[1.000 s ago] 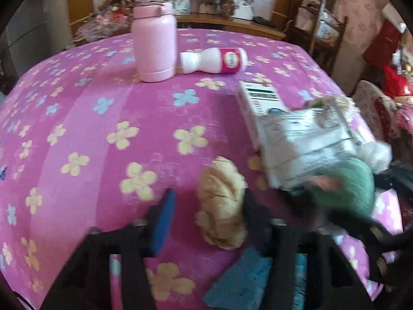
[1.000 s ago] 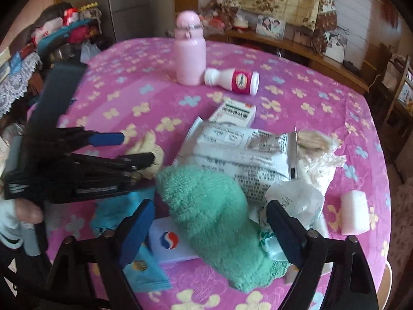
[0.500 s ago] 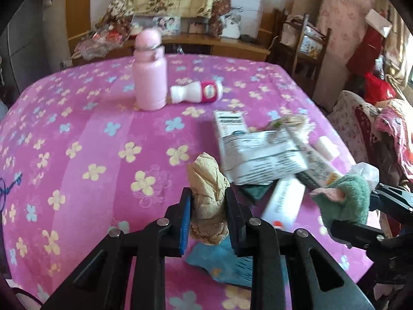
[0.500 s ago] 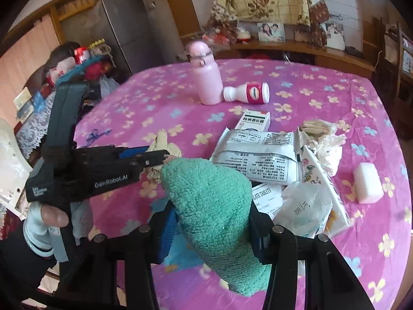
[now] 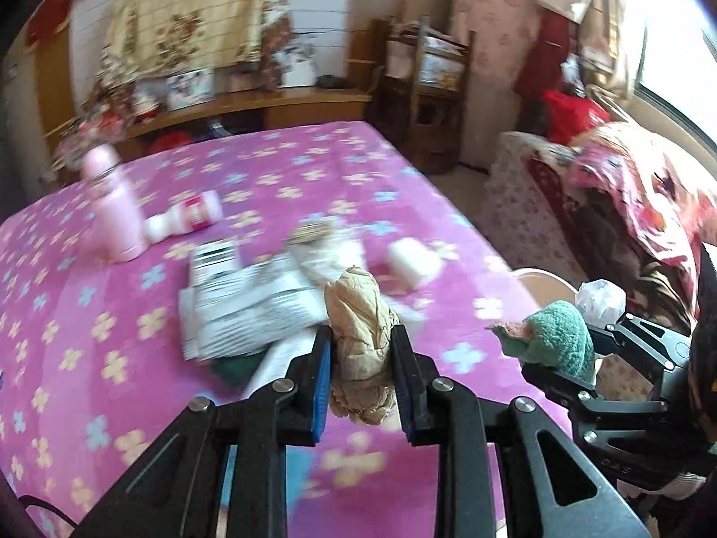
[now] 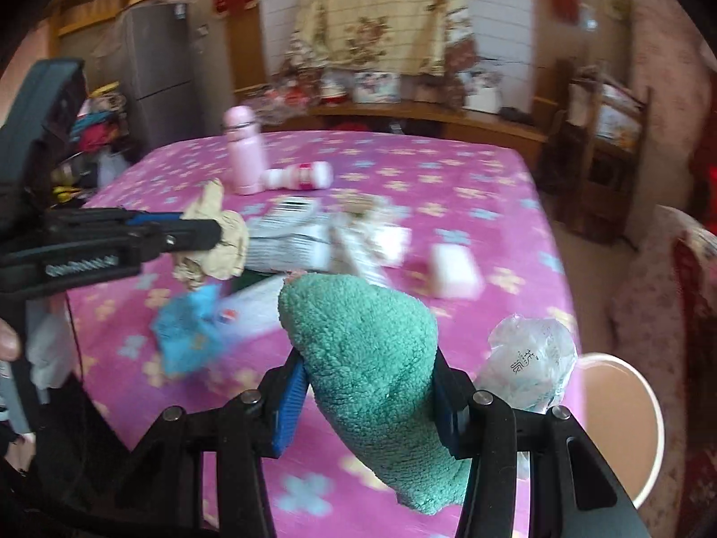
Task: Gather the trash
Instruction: 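Carry both held items over the white bucket and open both grippers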
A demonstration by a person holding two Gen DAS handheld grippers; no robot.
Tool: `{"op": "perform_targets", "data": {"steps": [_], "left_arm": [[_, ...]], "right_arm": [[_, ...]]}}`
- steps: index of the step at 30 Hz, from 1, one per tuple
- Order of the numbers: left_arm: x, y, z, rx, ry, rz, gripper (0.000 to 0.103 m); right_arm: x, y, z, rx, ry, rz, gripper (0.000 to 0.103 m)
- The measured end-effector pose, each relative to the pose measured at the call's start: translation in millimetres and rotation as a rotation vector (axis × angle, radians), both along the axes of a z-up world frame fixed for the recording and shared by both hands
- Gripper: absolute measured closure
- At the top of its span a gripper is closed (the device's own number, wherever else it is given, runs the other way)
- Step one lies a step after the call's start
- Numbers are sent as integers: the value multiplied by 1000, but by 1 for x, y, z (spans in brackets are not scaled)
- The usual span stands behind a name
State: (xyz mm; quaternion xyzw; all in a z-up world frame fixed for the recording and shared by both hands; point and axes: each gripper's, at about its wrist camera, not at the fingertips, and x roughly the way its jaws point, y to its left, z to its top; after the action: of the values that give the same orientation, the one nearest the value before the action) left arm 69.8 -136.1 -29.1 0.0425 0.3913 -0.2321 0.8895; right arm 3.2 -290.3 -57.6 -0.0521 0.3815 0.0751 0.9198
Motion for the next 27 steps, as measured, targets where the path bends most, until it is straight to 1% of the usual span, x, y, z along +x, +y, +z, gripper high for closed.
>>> {"op": "perform_targets", "data": {"steps": [3,7,10,13,16,19,25,27], "left_arm": [[-4,-39,0,-3,3,-62,76],[-7,-97,-5,-11,10,-144,76],[-7,-134,-11,-12,30,-194,76],[-8,-165,-15,-7,29,-234,76],[-7,-192,-22,-3,36,-260,76],[-2,-215,-30,0,43,-279,76],[2,-245,-38,-14,50,-318,75],[3,-251,-41,-19,54,-321,72]], "right_arm": [[-13,-36,-1,-34,-22,-78,51],[-26,-84,-2,-49,-32,-179,51],[-33,-117,-3,-41,-35,-242,51],[-36,-148,-9,-25,-20,-308,51],[-39,-178,-17,-40,2,-370,51],[-39,-199,-25,-66,19,-423,51],[-34,-224,-42,-101,42,-497,51],[-31,-230,-48,-80,46,-508,49]]}}
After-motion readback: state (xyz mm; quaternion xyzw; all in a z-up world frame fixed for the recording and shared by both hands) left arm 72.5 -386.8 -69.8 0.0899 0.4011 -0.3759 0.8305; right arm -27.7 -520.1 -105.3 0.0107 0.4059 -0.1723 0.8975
